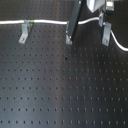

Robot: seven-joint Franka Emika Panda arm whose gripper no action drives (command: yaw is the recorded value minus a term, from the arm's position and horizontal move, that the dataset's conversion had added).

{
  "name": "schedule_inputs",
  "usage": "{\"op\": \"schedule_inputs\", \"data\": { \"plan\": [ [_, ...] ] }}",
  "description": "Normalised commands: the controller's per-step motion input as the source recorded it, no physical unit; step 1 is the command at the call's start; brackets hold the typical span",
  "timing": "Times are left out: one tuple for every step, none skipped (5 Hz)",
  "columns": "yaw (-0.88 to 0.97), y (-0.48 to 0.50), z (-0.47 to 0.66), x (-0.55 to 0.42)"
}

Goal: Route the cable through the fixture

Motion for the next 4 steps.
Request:
{"op": "schedule_inputs", "data": {
  "plan": [
    [-0.28, -0.034, -0.63, 0.02],
    [-0.29, -0.005, -0.75, 0.004],
    [-0.25, -0.006, -0.53, 0.0],
    [0.0, 0.008, 0.0, 0.007]
  ]
}}
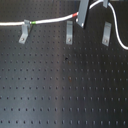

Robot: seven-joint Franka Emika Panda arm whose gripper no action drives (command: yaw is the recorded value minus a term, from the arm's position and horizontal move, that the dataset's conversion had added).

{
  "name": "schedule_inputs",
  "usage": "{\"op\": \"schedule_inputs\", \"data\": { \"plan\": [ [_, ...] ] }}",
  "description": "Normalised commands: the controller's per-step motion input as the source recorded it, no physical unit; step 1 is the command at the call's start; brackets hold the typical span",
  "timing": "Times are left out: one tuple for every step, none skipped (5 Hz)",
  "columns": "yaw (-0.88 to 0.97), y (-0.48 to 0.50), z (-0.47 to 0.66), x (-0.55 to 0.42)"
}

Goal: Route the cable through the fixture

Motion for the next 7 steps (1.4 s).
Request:
{"op": "schedule_inputs", "data": {
  "plan": [
    [0.14, 0.106, 0.04, -0.12],
    [0.0, 0.094, 0.06, -0.099],
    [-0.23, 0.003, 0.22, -0.002],
    [-0.28, 0.049, 0.38, -0.051],
    [-0.09, 0.186, 0.39, -0.091],
    [0.0, 0.228, 0.34, -0.066],
    [0.0, 0.215, 0.36, -0.035]
  ]
}}
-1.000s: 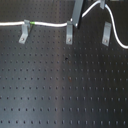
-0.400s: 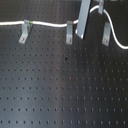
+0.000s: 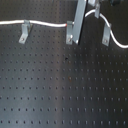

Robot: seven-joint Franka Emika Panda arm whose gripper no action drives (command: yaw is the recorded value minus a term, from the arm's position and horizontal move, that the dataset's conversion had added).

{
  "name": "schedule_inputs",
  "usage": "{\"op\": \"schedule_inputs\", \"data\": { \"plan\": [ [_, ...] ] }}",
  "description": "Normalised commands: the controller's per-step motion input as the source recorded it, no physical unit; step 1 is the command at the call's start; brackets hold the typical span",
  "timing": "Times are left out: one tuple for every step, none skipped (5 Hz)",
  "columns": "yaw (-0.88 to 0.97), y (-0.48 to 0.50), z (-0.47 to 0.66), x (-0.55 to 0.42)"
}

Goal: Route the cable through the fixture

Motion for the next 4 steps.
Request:
{"op": "schedule_inputs", "data": {
  "plan": [
    [-0.01, 0.215, 0.46, 0.131],
    [-0.1, 0.236, 0.5, 0.114],
    [-0.14, 0.04, 0.43, 0.001],
    [-0.19, -0.054, 0.34, -0.04]
  ]
}}
